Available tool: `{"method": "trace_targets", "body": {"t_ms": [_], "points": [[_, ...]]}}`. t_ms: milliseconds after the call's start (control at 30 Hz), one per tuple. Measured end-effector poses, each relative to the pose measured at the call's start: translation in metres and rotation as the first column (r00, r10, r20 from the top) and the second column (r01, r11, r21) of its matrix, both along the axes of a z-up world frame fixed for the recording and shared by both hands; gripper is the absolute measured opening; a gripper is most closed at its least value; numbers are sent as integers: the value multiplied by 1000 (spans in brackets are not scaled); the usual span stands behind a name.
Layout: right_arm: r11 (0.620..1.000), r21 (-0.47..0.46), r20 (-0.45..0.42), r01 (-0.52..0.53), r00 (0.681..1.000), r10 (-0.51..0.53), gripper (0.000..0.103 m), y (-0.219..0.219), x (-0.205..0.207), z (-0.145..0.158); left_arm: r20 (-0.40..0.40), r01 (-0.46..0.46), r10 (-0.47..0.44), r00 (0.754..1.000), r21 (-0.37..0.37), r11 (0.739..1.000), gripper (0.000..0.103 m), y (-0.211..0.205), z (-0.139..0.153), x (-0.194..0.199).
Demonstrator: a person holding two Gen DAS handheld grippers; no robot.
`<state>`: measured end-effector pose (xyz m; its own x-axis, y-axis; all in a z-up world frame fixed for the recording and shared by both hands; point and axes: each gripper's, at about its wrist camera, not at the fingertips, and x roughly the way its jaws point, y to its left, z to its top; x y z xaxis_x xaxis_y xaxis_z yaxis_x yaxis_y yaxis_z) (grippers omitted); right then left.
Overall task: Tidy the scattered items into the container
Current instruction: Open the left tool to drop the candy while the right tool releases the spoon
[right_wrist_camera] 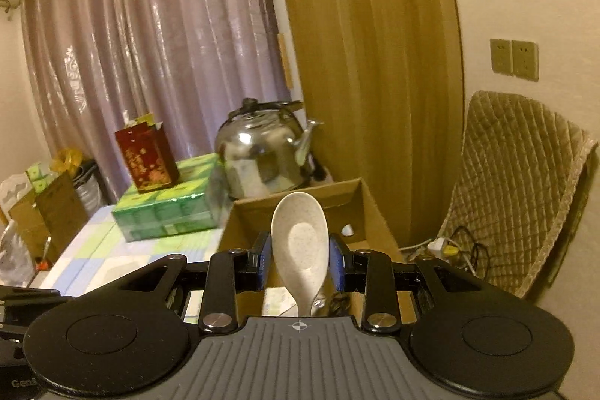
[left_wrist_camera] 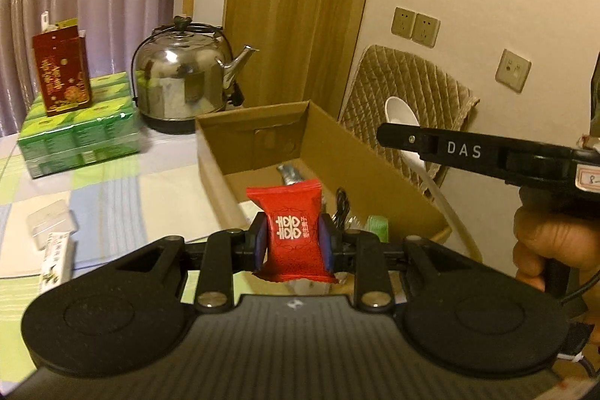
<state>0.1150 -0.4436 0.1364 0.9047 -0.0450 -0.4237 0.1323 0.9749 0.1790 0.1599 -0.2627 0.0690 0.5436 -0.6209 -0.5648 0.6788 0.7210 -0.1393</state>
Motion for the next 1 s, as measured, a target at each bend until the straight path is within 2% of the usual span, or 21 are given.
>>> {"method": "trace_targets", "body": {"t_ms": [167,400,867,900,933,967,1000], "points": [[999,34,-15,3,1000,-2,29,-24,20,-4,5,12,-12,1000,9,1000,23,-25,-2,12],[1000,20,-45,-1,999,2,29,-39,49,-18,12,15,-16,1000,43,999,23,-47,-15,29],[1000,18,-81,-17,997,18,29,-44,80,-37,-8,4,-4,1000,68,998,24,-58,-38,55],[1000,17,-82,-17,996,19,29,-44,80,-37,0,2,-2,1000,72,997,28,-59,-38,55],[1000,17,-83,-17,996,18,29,-44,80,-37,10,1,-1,1000,76,997,46,-59,-38,54],[1000,17,-83,-17,996,18,29,-44,80,-38,23,-3,1,1000,79,997,58,-59,-38,53],[1000,17,-84,-17,996,18,29,-44,80,-38,38,-3,0,999,83,997,58,-58,-37,51]]}}
